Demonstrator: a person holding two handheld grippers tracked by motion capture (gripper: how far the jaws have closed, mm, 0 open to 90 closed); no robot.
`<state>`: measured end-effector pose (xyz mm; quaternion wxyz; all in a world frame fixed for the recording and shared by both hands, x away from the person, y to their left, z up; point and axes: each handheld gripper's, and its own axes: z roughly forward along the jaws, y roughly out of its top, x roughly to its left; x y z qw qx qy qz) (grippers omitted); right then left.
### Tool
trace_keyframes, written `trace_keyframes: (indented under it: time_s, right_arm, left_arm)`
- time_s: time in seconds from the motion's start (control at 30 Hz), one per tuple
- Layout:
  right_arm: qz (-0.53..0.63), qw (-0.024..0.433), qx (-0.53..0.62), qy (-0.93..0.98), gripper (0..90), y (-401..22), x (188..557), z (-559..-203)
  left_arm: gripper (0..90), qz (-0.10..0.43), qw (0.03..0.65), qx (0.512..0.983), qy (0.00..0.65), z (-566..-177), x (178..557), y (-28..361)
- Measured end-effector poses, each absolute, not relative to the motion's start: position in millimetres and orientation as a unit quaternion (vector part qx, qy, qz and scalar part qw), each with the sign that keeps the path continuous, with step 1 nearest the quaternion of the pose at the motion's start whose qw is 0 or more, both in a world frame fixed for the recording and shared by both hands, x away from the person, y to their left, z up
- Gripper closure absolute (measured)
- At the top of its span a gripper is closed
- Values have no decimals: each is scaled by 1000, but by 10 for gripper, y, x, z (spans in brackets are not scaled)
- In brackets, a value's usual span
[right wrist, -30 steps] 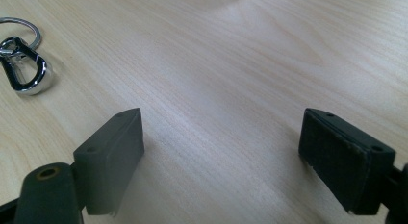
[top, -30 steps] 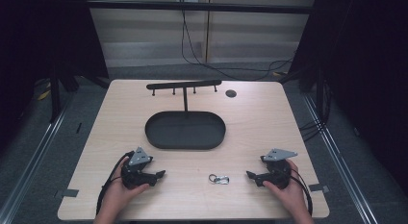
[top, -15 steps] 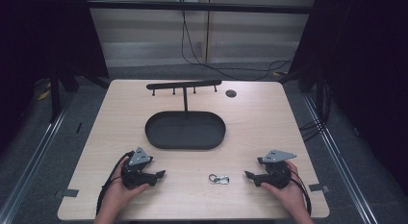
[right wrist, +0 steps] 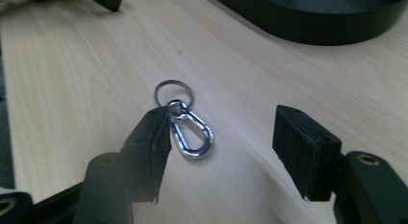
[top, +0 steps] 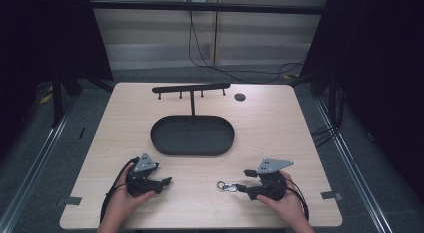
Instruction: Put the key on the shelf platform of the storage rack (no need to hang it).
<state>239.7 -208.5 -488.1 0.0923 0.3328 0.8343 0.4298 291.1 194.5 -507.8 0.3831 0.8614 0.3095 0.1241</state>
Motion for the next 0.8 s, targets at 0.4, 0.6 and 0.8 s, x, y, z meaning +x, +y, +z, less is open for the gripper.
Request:
trace_keyframes:
  time_s: [0.4,0.6,0.8]
  right_arm:
    - [411,74,307,855,454,-1904,2438,-5007]
    - [409,77,296,860,471,-1859,2423,-5035]
    - [399,91,284,867,537,-1805,2413,-5059]
  left_arm:
    - [268,124,383,861,309,-5078,2911,1945]
    - [267,124,383,861,309,-5078,2911,1945]
    - [268,124,383,861,309,-5078,2911,1945]
